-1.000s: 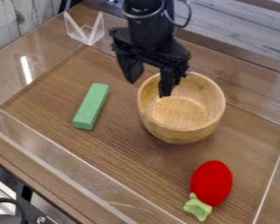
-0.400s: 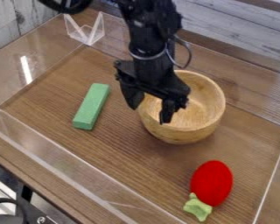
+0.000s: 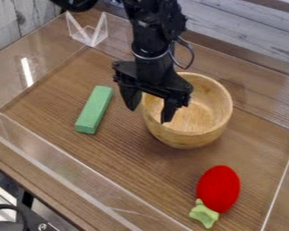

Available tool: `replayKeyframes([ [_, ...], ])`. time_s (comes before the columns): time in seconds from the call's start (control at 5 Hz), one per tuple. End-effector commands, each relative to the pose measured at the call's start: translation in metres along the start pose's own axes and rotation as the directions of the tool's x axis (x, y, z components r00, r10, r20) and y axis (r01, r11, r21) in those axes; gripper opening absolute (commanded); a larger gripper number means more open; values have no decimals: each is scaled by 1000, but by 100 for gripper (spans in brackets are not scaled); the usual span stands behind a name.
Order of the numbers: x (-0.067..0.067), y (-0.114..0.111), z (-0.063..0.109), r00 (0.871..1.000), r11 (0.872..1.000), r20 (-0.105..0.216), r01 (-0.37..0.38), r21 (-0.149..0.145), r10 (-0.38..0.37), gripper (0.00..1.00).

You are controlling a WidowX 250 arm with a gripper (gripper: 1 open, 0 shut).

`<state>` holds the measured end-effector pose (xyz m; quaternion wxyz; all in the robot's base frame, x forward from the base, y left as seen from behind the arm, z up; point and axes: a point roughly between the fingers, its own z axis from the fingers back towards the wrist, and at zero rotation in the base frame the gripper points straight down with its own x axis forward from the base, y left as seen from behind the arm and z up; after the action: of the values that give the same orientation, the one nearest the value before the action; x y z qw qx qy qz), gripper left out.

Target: Move the red object to the right side of the table

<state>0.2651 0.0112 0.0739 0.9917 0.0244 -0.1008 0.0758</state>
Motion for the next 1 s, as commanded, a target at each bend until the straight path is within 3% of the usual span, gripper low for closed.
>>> replayKeyframes([
  [0.0,12,10,14,998,999,47,46,-9,-46,100],
  [0.2,15,20,18,993,995,58,102,-13,-102,100],
  [0.8,8,30,20,987,989,72,148,-20,-146,100],
])
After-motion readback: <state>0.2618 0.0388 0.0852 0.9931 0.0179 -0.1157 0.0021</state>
